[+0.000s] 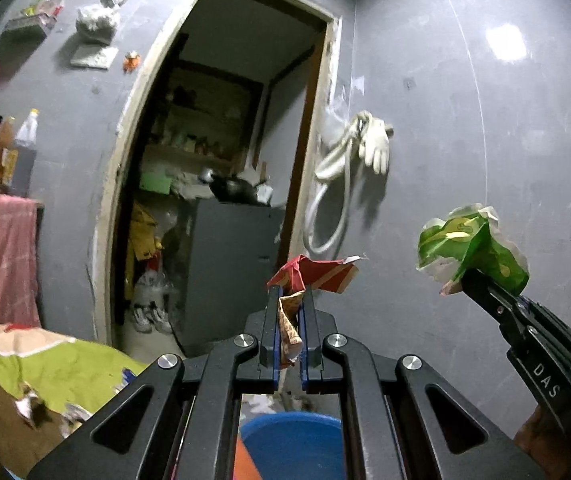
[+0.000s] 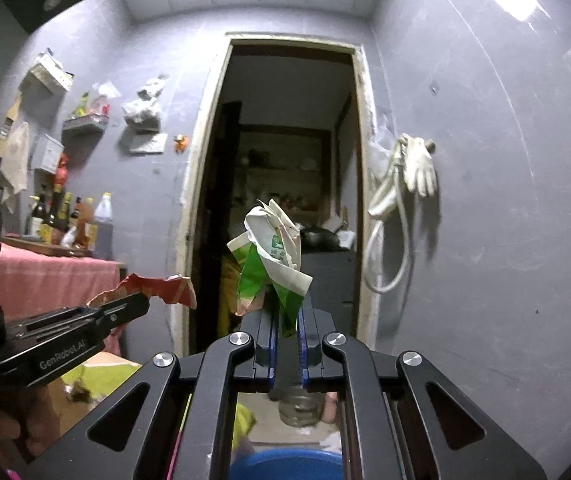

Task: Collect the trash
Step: 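Lift both wrappers over the blue bucket and open both tools to drop them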

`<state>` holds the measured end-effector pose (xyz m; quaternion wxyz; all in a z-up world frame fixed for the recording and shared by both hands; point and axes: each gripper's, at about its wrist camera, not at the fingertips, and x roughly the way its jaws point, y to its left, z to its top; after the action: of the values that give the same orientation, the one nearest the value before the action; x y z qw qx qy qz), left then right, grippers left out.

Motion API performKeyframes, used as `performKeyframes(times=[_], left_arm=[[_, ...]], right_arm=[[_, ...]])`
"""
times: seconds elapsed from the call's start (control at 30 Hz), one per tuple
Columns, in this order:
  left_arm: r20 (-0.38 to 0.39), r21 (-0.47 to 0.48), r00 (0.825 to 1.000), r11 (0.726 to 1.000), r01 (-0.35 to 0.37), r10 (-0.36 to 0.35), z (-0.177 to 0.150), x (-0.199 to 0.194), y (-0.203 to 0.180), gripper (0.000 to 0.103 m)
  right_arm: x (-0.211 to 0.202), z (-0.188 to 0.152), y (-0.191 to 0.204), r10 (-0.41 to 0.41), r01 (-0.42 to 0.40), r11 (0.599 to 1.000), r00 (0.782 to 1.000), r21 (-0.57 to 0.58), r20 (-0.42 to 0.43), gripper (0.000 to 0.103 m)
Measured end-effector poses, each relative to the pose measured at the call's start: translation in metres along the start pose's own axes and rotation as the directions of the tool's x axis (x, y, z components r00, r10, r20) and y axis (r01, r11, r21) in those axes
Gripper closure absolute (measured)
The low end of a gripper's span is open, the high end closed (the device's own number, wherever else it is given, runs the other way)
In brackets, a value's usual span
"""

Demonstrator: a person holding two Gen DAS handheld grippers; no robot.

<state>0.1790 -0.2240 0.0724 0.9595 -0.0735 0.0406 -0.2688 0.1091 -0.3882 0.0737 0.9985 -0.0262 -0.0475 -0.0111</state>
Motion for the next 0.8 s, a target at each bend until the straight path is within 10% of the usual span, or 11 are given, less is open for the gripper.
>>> performKeyframes(times=[0.2,0.57,0.8], left_arm=[[-0.188,-0.04,0.982,0.999,0.011,-0.018,-0.033,0.054,-0.001,0.098],[-0.52,-0.121,0.853,0.992,-0.025,-0.042,-0.103,0.139,0.006,0.098],[-0.587,-0.12,0.808,0.992,-0.042,-0.037,-0.127,0.153,0.009,0.096]], right_arm=[[0.02,-0.041,-0.027,-0.037,0.045,0.997,0.99,0.059,-0.134,0.097],[0.056,-0.123,-0.065,-0.019,0.104,0.979,0.905,0.178,-0.425,0.096],[0.067,-0.148,-0.073,0.012,0.116,0.97,0.852,0.212,-0.523,0.094]])
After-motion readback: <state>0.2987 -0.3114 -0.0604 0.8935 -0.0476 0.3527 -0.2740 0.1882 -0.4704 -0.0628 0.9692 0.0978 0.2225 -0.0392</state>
